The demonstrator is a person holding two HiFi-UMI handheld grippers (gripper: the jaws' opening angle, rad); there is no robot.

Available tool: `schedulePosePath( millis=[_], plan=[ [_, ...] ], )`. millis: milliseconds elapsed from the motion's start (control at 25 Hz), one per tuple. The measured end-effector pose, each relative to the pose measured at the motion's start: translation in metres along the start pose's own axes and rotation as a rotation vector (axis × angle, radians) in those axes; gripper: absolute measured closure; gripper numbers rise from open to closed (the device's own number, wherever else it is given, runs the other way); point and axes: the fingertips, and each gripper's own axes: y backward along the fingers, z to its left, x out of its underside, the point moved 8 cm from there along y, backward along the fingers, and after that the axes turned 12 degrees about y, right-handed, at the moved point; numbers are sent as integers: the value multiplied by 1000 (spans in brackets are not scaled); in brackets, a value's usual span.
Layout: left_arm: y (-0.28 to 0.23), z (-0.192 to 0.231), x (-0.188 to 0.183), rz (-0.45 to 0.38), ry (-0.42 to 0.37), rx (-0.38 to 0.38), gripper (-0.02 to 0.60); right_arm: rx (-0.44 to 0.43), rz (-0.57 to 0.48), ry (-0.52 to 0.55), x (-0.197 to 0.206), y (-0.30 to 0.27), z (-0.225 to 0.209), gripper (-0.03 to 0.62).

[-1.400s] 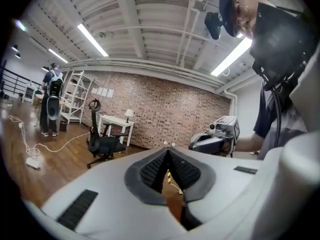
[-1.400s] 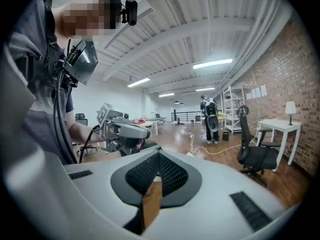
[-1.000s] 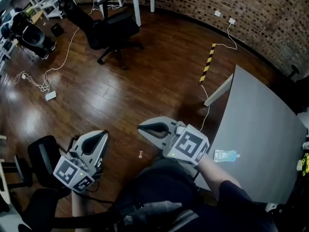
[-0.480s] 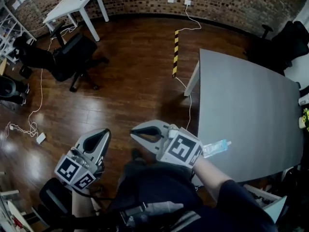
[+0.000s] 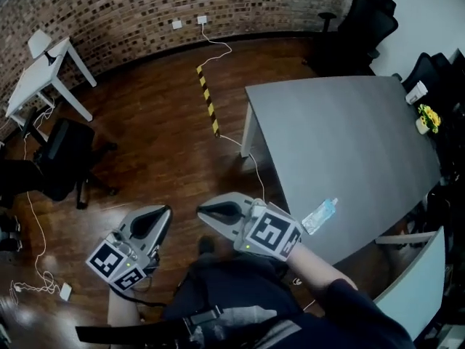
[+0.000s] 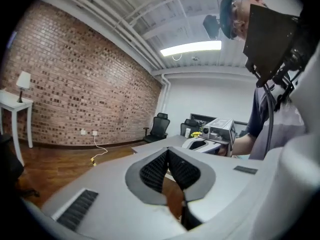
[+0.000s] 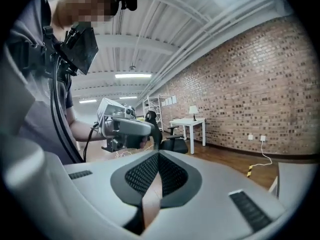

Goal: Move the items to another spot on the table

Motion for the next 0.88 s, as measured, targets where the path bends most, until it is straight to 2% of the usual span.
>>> schedulePosePath(
  millis=[240, 400, 560, 640, 760, 880],
  plan=[
    [-24, 58, -13, 70, 13, 166, 571, 165, 79, 32, -11, -23, -12, 599],
    [-76, 64, -14, 168, -15, 330, 571, 371, 160, 16, -10, 6, -20, 599],
    [-128, 33, -13, 212, -39, 431, 571, 513, 202, -26, 1, 62, -17, 599],
    [-158, 9, -15, 241, -66, 489, 572, 612, 211, -63, 9, 98, -14, 599],
    [-198, -42, -18, 281, -128, 582, 572, 743, 203, -132, 21, 157, -7, 599],
    [-221, -88, -13, 344, -215, 641, 571, 827, 168, -211, 35, 203, 5, 599]
  ],
)
